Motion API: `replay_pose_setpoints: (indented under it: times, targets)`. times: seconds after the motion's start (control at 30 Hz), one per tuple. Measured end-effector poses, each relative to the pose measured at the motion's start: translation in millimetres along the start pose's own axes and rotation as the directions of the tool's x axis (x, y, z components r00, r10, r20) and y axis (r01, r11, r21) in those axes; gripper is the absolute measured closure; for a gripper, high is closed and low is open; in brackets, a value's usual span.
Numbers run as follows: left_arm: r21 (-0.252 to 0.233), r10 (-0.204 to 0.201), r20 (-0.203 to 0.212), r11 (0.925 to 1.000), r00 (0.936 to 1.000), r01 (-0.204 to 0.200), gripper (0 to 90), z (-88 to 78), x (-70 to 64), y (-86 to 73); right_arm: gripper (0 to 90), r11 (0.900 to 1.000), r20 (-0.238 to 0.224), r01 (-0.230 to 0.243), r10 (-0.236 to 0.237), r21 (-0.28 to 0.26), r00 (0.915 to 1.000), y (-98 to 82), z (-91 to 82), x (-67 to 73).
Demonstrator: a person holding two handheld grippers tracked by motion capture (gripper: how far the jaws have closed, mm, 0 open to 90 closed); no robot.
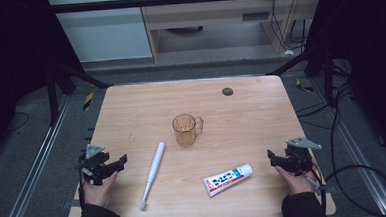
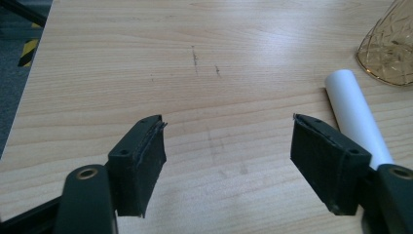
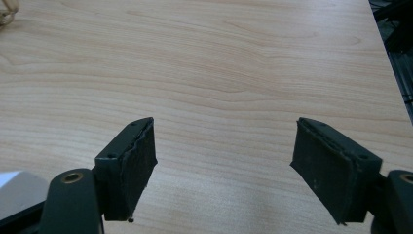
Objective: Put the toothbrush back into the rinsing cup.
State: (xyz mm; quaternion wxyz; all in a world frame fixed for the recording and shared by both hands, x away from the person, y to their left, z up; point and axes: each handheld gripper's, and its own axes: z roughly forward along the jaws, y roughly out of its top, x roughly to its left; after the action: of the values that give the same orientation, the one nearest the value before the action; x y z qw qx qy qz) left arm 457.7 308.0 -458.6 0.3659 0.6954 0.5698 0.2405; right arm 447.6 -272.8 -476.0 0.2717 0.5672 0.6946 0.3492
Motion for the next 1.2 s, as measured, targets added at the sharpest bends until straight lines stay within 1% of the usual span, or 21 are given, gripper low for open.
replay_pose_setpoints:
  times: [0.03, 0.07, 0.17, 0.23, 0.27, 0.3, 0.33, 0.47, 0.5, 0.57, 0.7, 0.83, 0.9, 0.93, 0.97, 1.03, 1.07, 1.1, 1.13, 1.17, 1.2]
  targets:
    - [0.008, 0.0, -0.004, 1.0, 1.0, 0.0, 28.7, -1.8, -0.3, -0.8, 24.0, 1.0, -0.013, 0.012, -0.012, -0.008, 0.9999, 0.5, -4.3, 1.9]
    - [0.008, 0.0, -0.004, 1.0, 1.0, 0.0, 28.9, -1.8, -0.3, -0.8, 24.4, 1.0, -0.018, 0.013, -0.013, -0.01, 0.9998, 0.8, -5.6, 2.7]
    - [0.021, 0.007, -0.025, 0.9998, 0.9997, -0.006, 31.4, -4.4, -0.4, -4.1, 26.3, 0.999, -0.041, 0.025, -0.026, -0.029, 0.9988, 2.3, -11.8, 6.3]
    - [0.022, 0.007, -0.029, 0.9997, 0.9996, -0.006, 31.6, -5.0, -0.4, -4.7, 26.6, 0.999, -0.047, 0.027, -0.029, -0.033, 0.9985, 3.0, -14.0, 7.9]
    - [0.021, 0.008, -0.034, 0.9997, 0.9994, -0.008, 31.7, -5.9, -0.4, -5.1, 27.6, 0.998, -0.049, 0.036, -0.038, -0.043, 0.9981, 3.4, -16.2, 9.2]
    - [0.018, 0.011, -0.037, 0.9998, 0.9992, -0.01, 32.3, -6.8, -0.6, -5.5, 28.3, 0.998, -0.062, 0.037, -0.04, -0.05, 0.9973, 4.0, -18.6, 10.9]
    - [0.01, 0.017, -0.046, 0.9998, 0.9988, -0.016, 34.9, -8.6, -1.7, -6.6, 29.3, 0.997, -0.079, 0.048, -0.052, -0.058, 0.9955, 5.0, -22.5, 14.3]
    - [0.006, 0.024, -0.051, 0.9997, 0.9984, -0.024, 38.9, -10.0, -3.4, -8.1, 30.1, 0.997, -0.097, 0.056, -0.062, -0.06, 0.9933, 5.9, -25.6, 19.1]
    - [0.008, 0.028, -0.048, 0.9996, 0.9984, -0.027, 39.6, -10.5, -4.2, -8.4, 31.1, 0.996, -0.108, 0.064, -0.071, -0.062, 0.9916, 6.5, -27.1, 21.9]
    - [0.007, 0.034, -0.045, 0.9994, 0.9984, -0.033, 40.9, -11.3, -5.0, -8.7, 31.5, 0.996, -0.114, 0.066, -0.073, -0.063, 0.9908, 6.9, -27.6, 22.9]
    - [0.01, 0.046, -0.018, 0.9989, 0.9988, -0.046, 49.6, -13.2, -8.2, -9.2, 33.9, 0.995, -0.139, 0.077, -0.084, -0.059, 0.9867, 7.8, -28.7, 28.2]
    - [0.019, 0.061, 0.014, 0.998, 0.9981, -0.061, 57.2, -13.8, -14.4, -9.4, 35.3, 0.995, -0.151, 0.083, -0.089, -0.049, 0.9845, 7.2, -27.3, 31.1]
    - [0.021, 0.067, 0.033, 0.9975, 0.9972, -0.068, 58.9, -13.4, -18.4, -9.6, 35.4, 0.996, -0.158, 0.078, -0.084, -0.042, 0.9839, 7.1, -27.2, 31.4]
    - [0.024, 0.073, 0.04, 0.997, 0.9966, -0.074, 62.4, -13.2, -20.2, -9.7, 35.7, 0.995, -0.158, 0.089, -0.094, -0.041, 0.9829, 6.4, -26.0, 30.8]
    - [0.028, 0.075, 0.044, 0.9967, 0.9962, -0.077, 62.4, -13.1, -21.5, -9.8, 35.7, 0.995, -0.158, 0.089, -0.094, -0.041, 0.9829, 6.4, -26.0, 30.8]
    - [0.04, 0.086, 0.069, 0.9953, 0.9939, -0.089, 66.5, -12.2, -26.5, -10.2, 36.1, 0.996, -0.159, 0.086, -0.09, -0.032, 0.9831, 5.8, -25.1, 31.0]
    - [0.04, 0.086, 0.069, 0.9953, 0.9939, -0.089, 68.1, -12.2, -26.5, -10.2, 36.1, 0.996, -0.159, 0.086, -0.09, -0.032, 0.9831, 5.8, -25.1, 31.0]
    - [0.044, 0.089, 0.079, 0.9947, 0.9929, -0.092, 68.1, -12.0, -28.0, -10.4, 36.1, 0.996, -0.158, 0.088, -0.092, -0.032, 0.9831, 5.5, -24.6, 30.9]
    - [0.055, 0.099, 0.093, 0.993, 0.9906, -0.105, 71.1, -11.7, -30.8, -10.9, 36.4, 0.996, -0.16, 0.087, -0.091, -0.028, 0.9829, 5.2, -24.2, 31.2]
    - [0.055, 0.099, 0.093, 0.993, 0.9906, -0.105, 72.6, -11.7, -30.8, -10.9, 36.4, 0.996, -0.16, 0.087, -0.091, -0.028, 0.9829, 5.2, -24.2, 31.2]
    - [0.062, 0.114, 0.109, 0.9907, 0.9875, -0.121, 74.2, -11.2, -33.4, -11.6, 36.6, 0.996, -0.16, 0.091, -0.093, -0.024, 0.9827, 5.0, -23.6, 31.4]
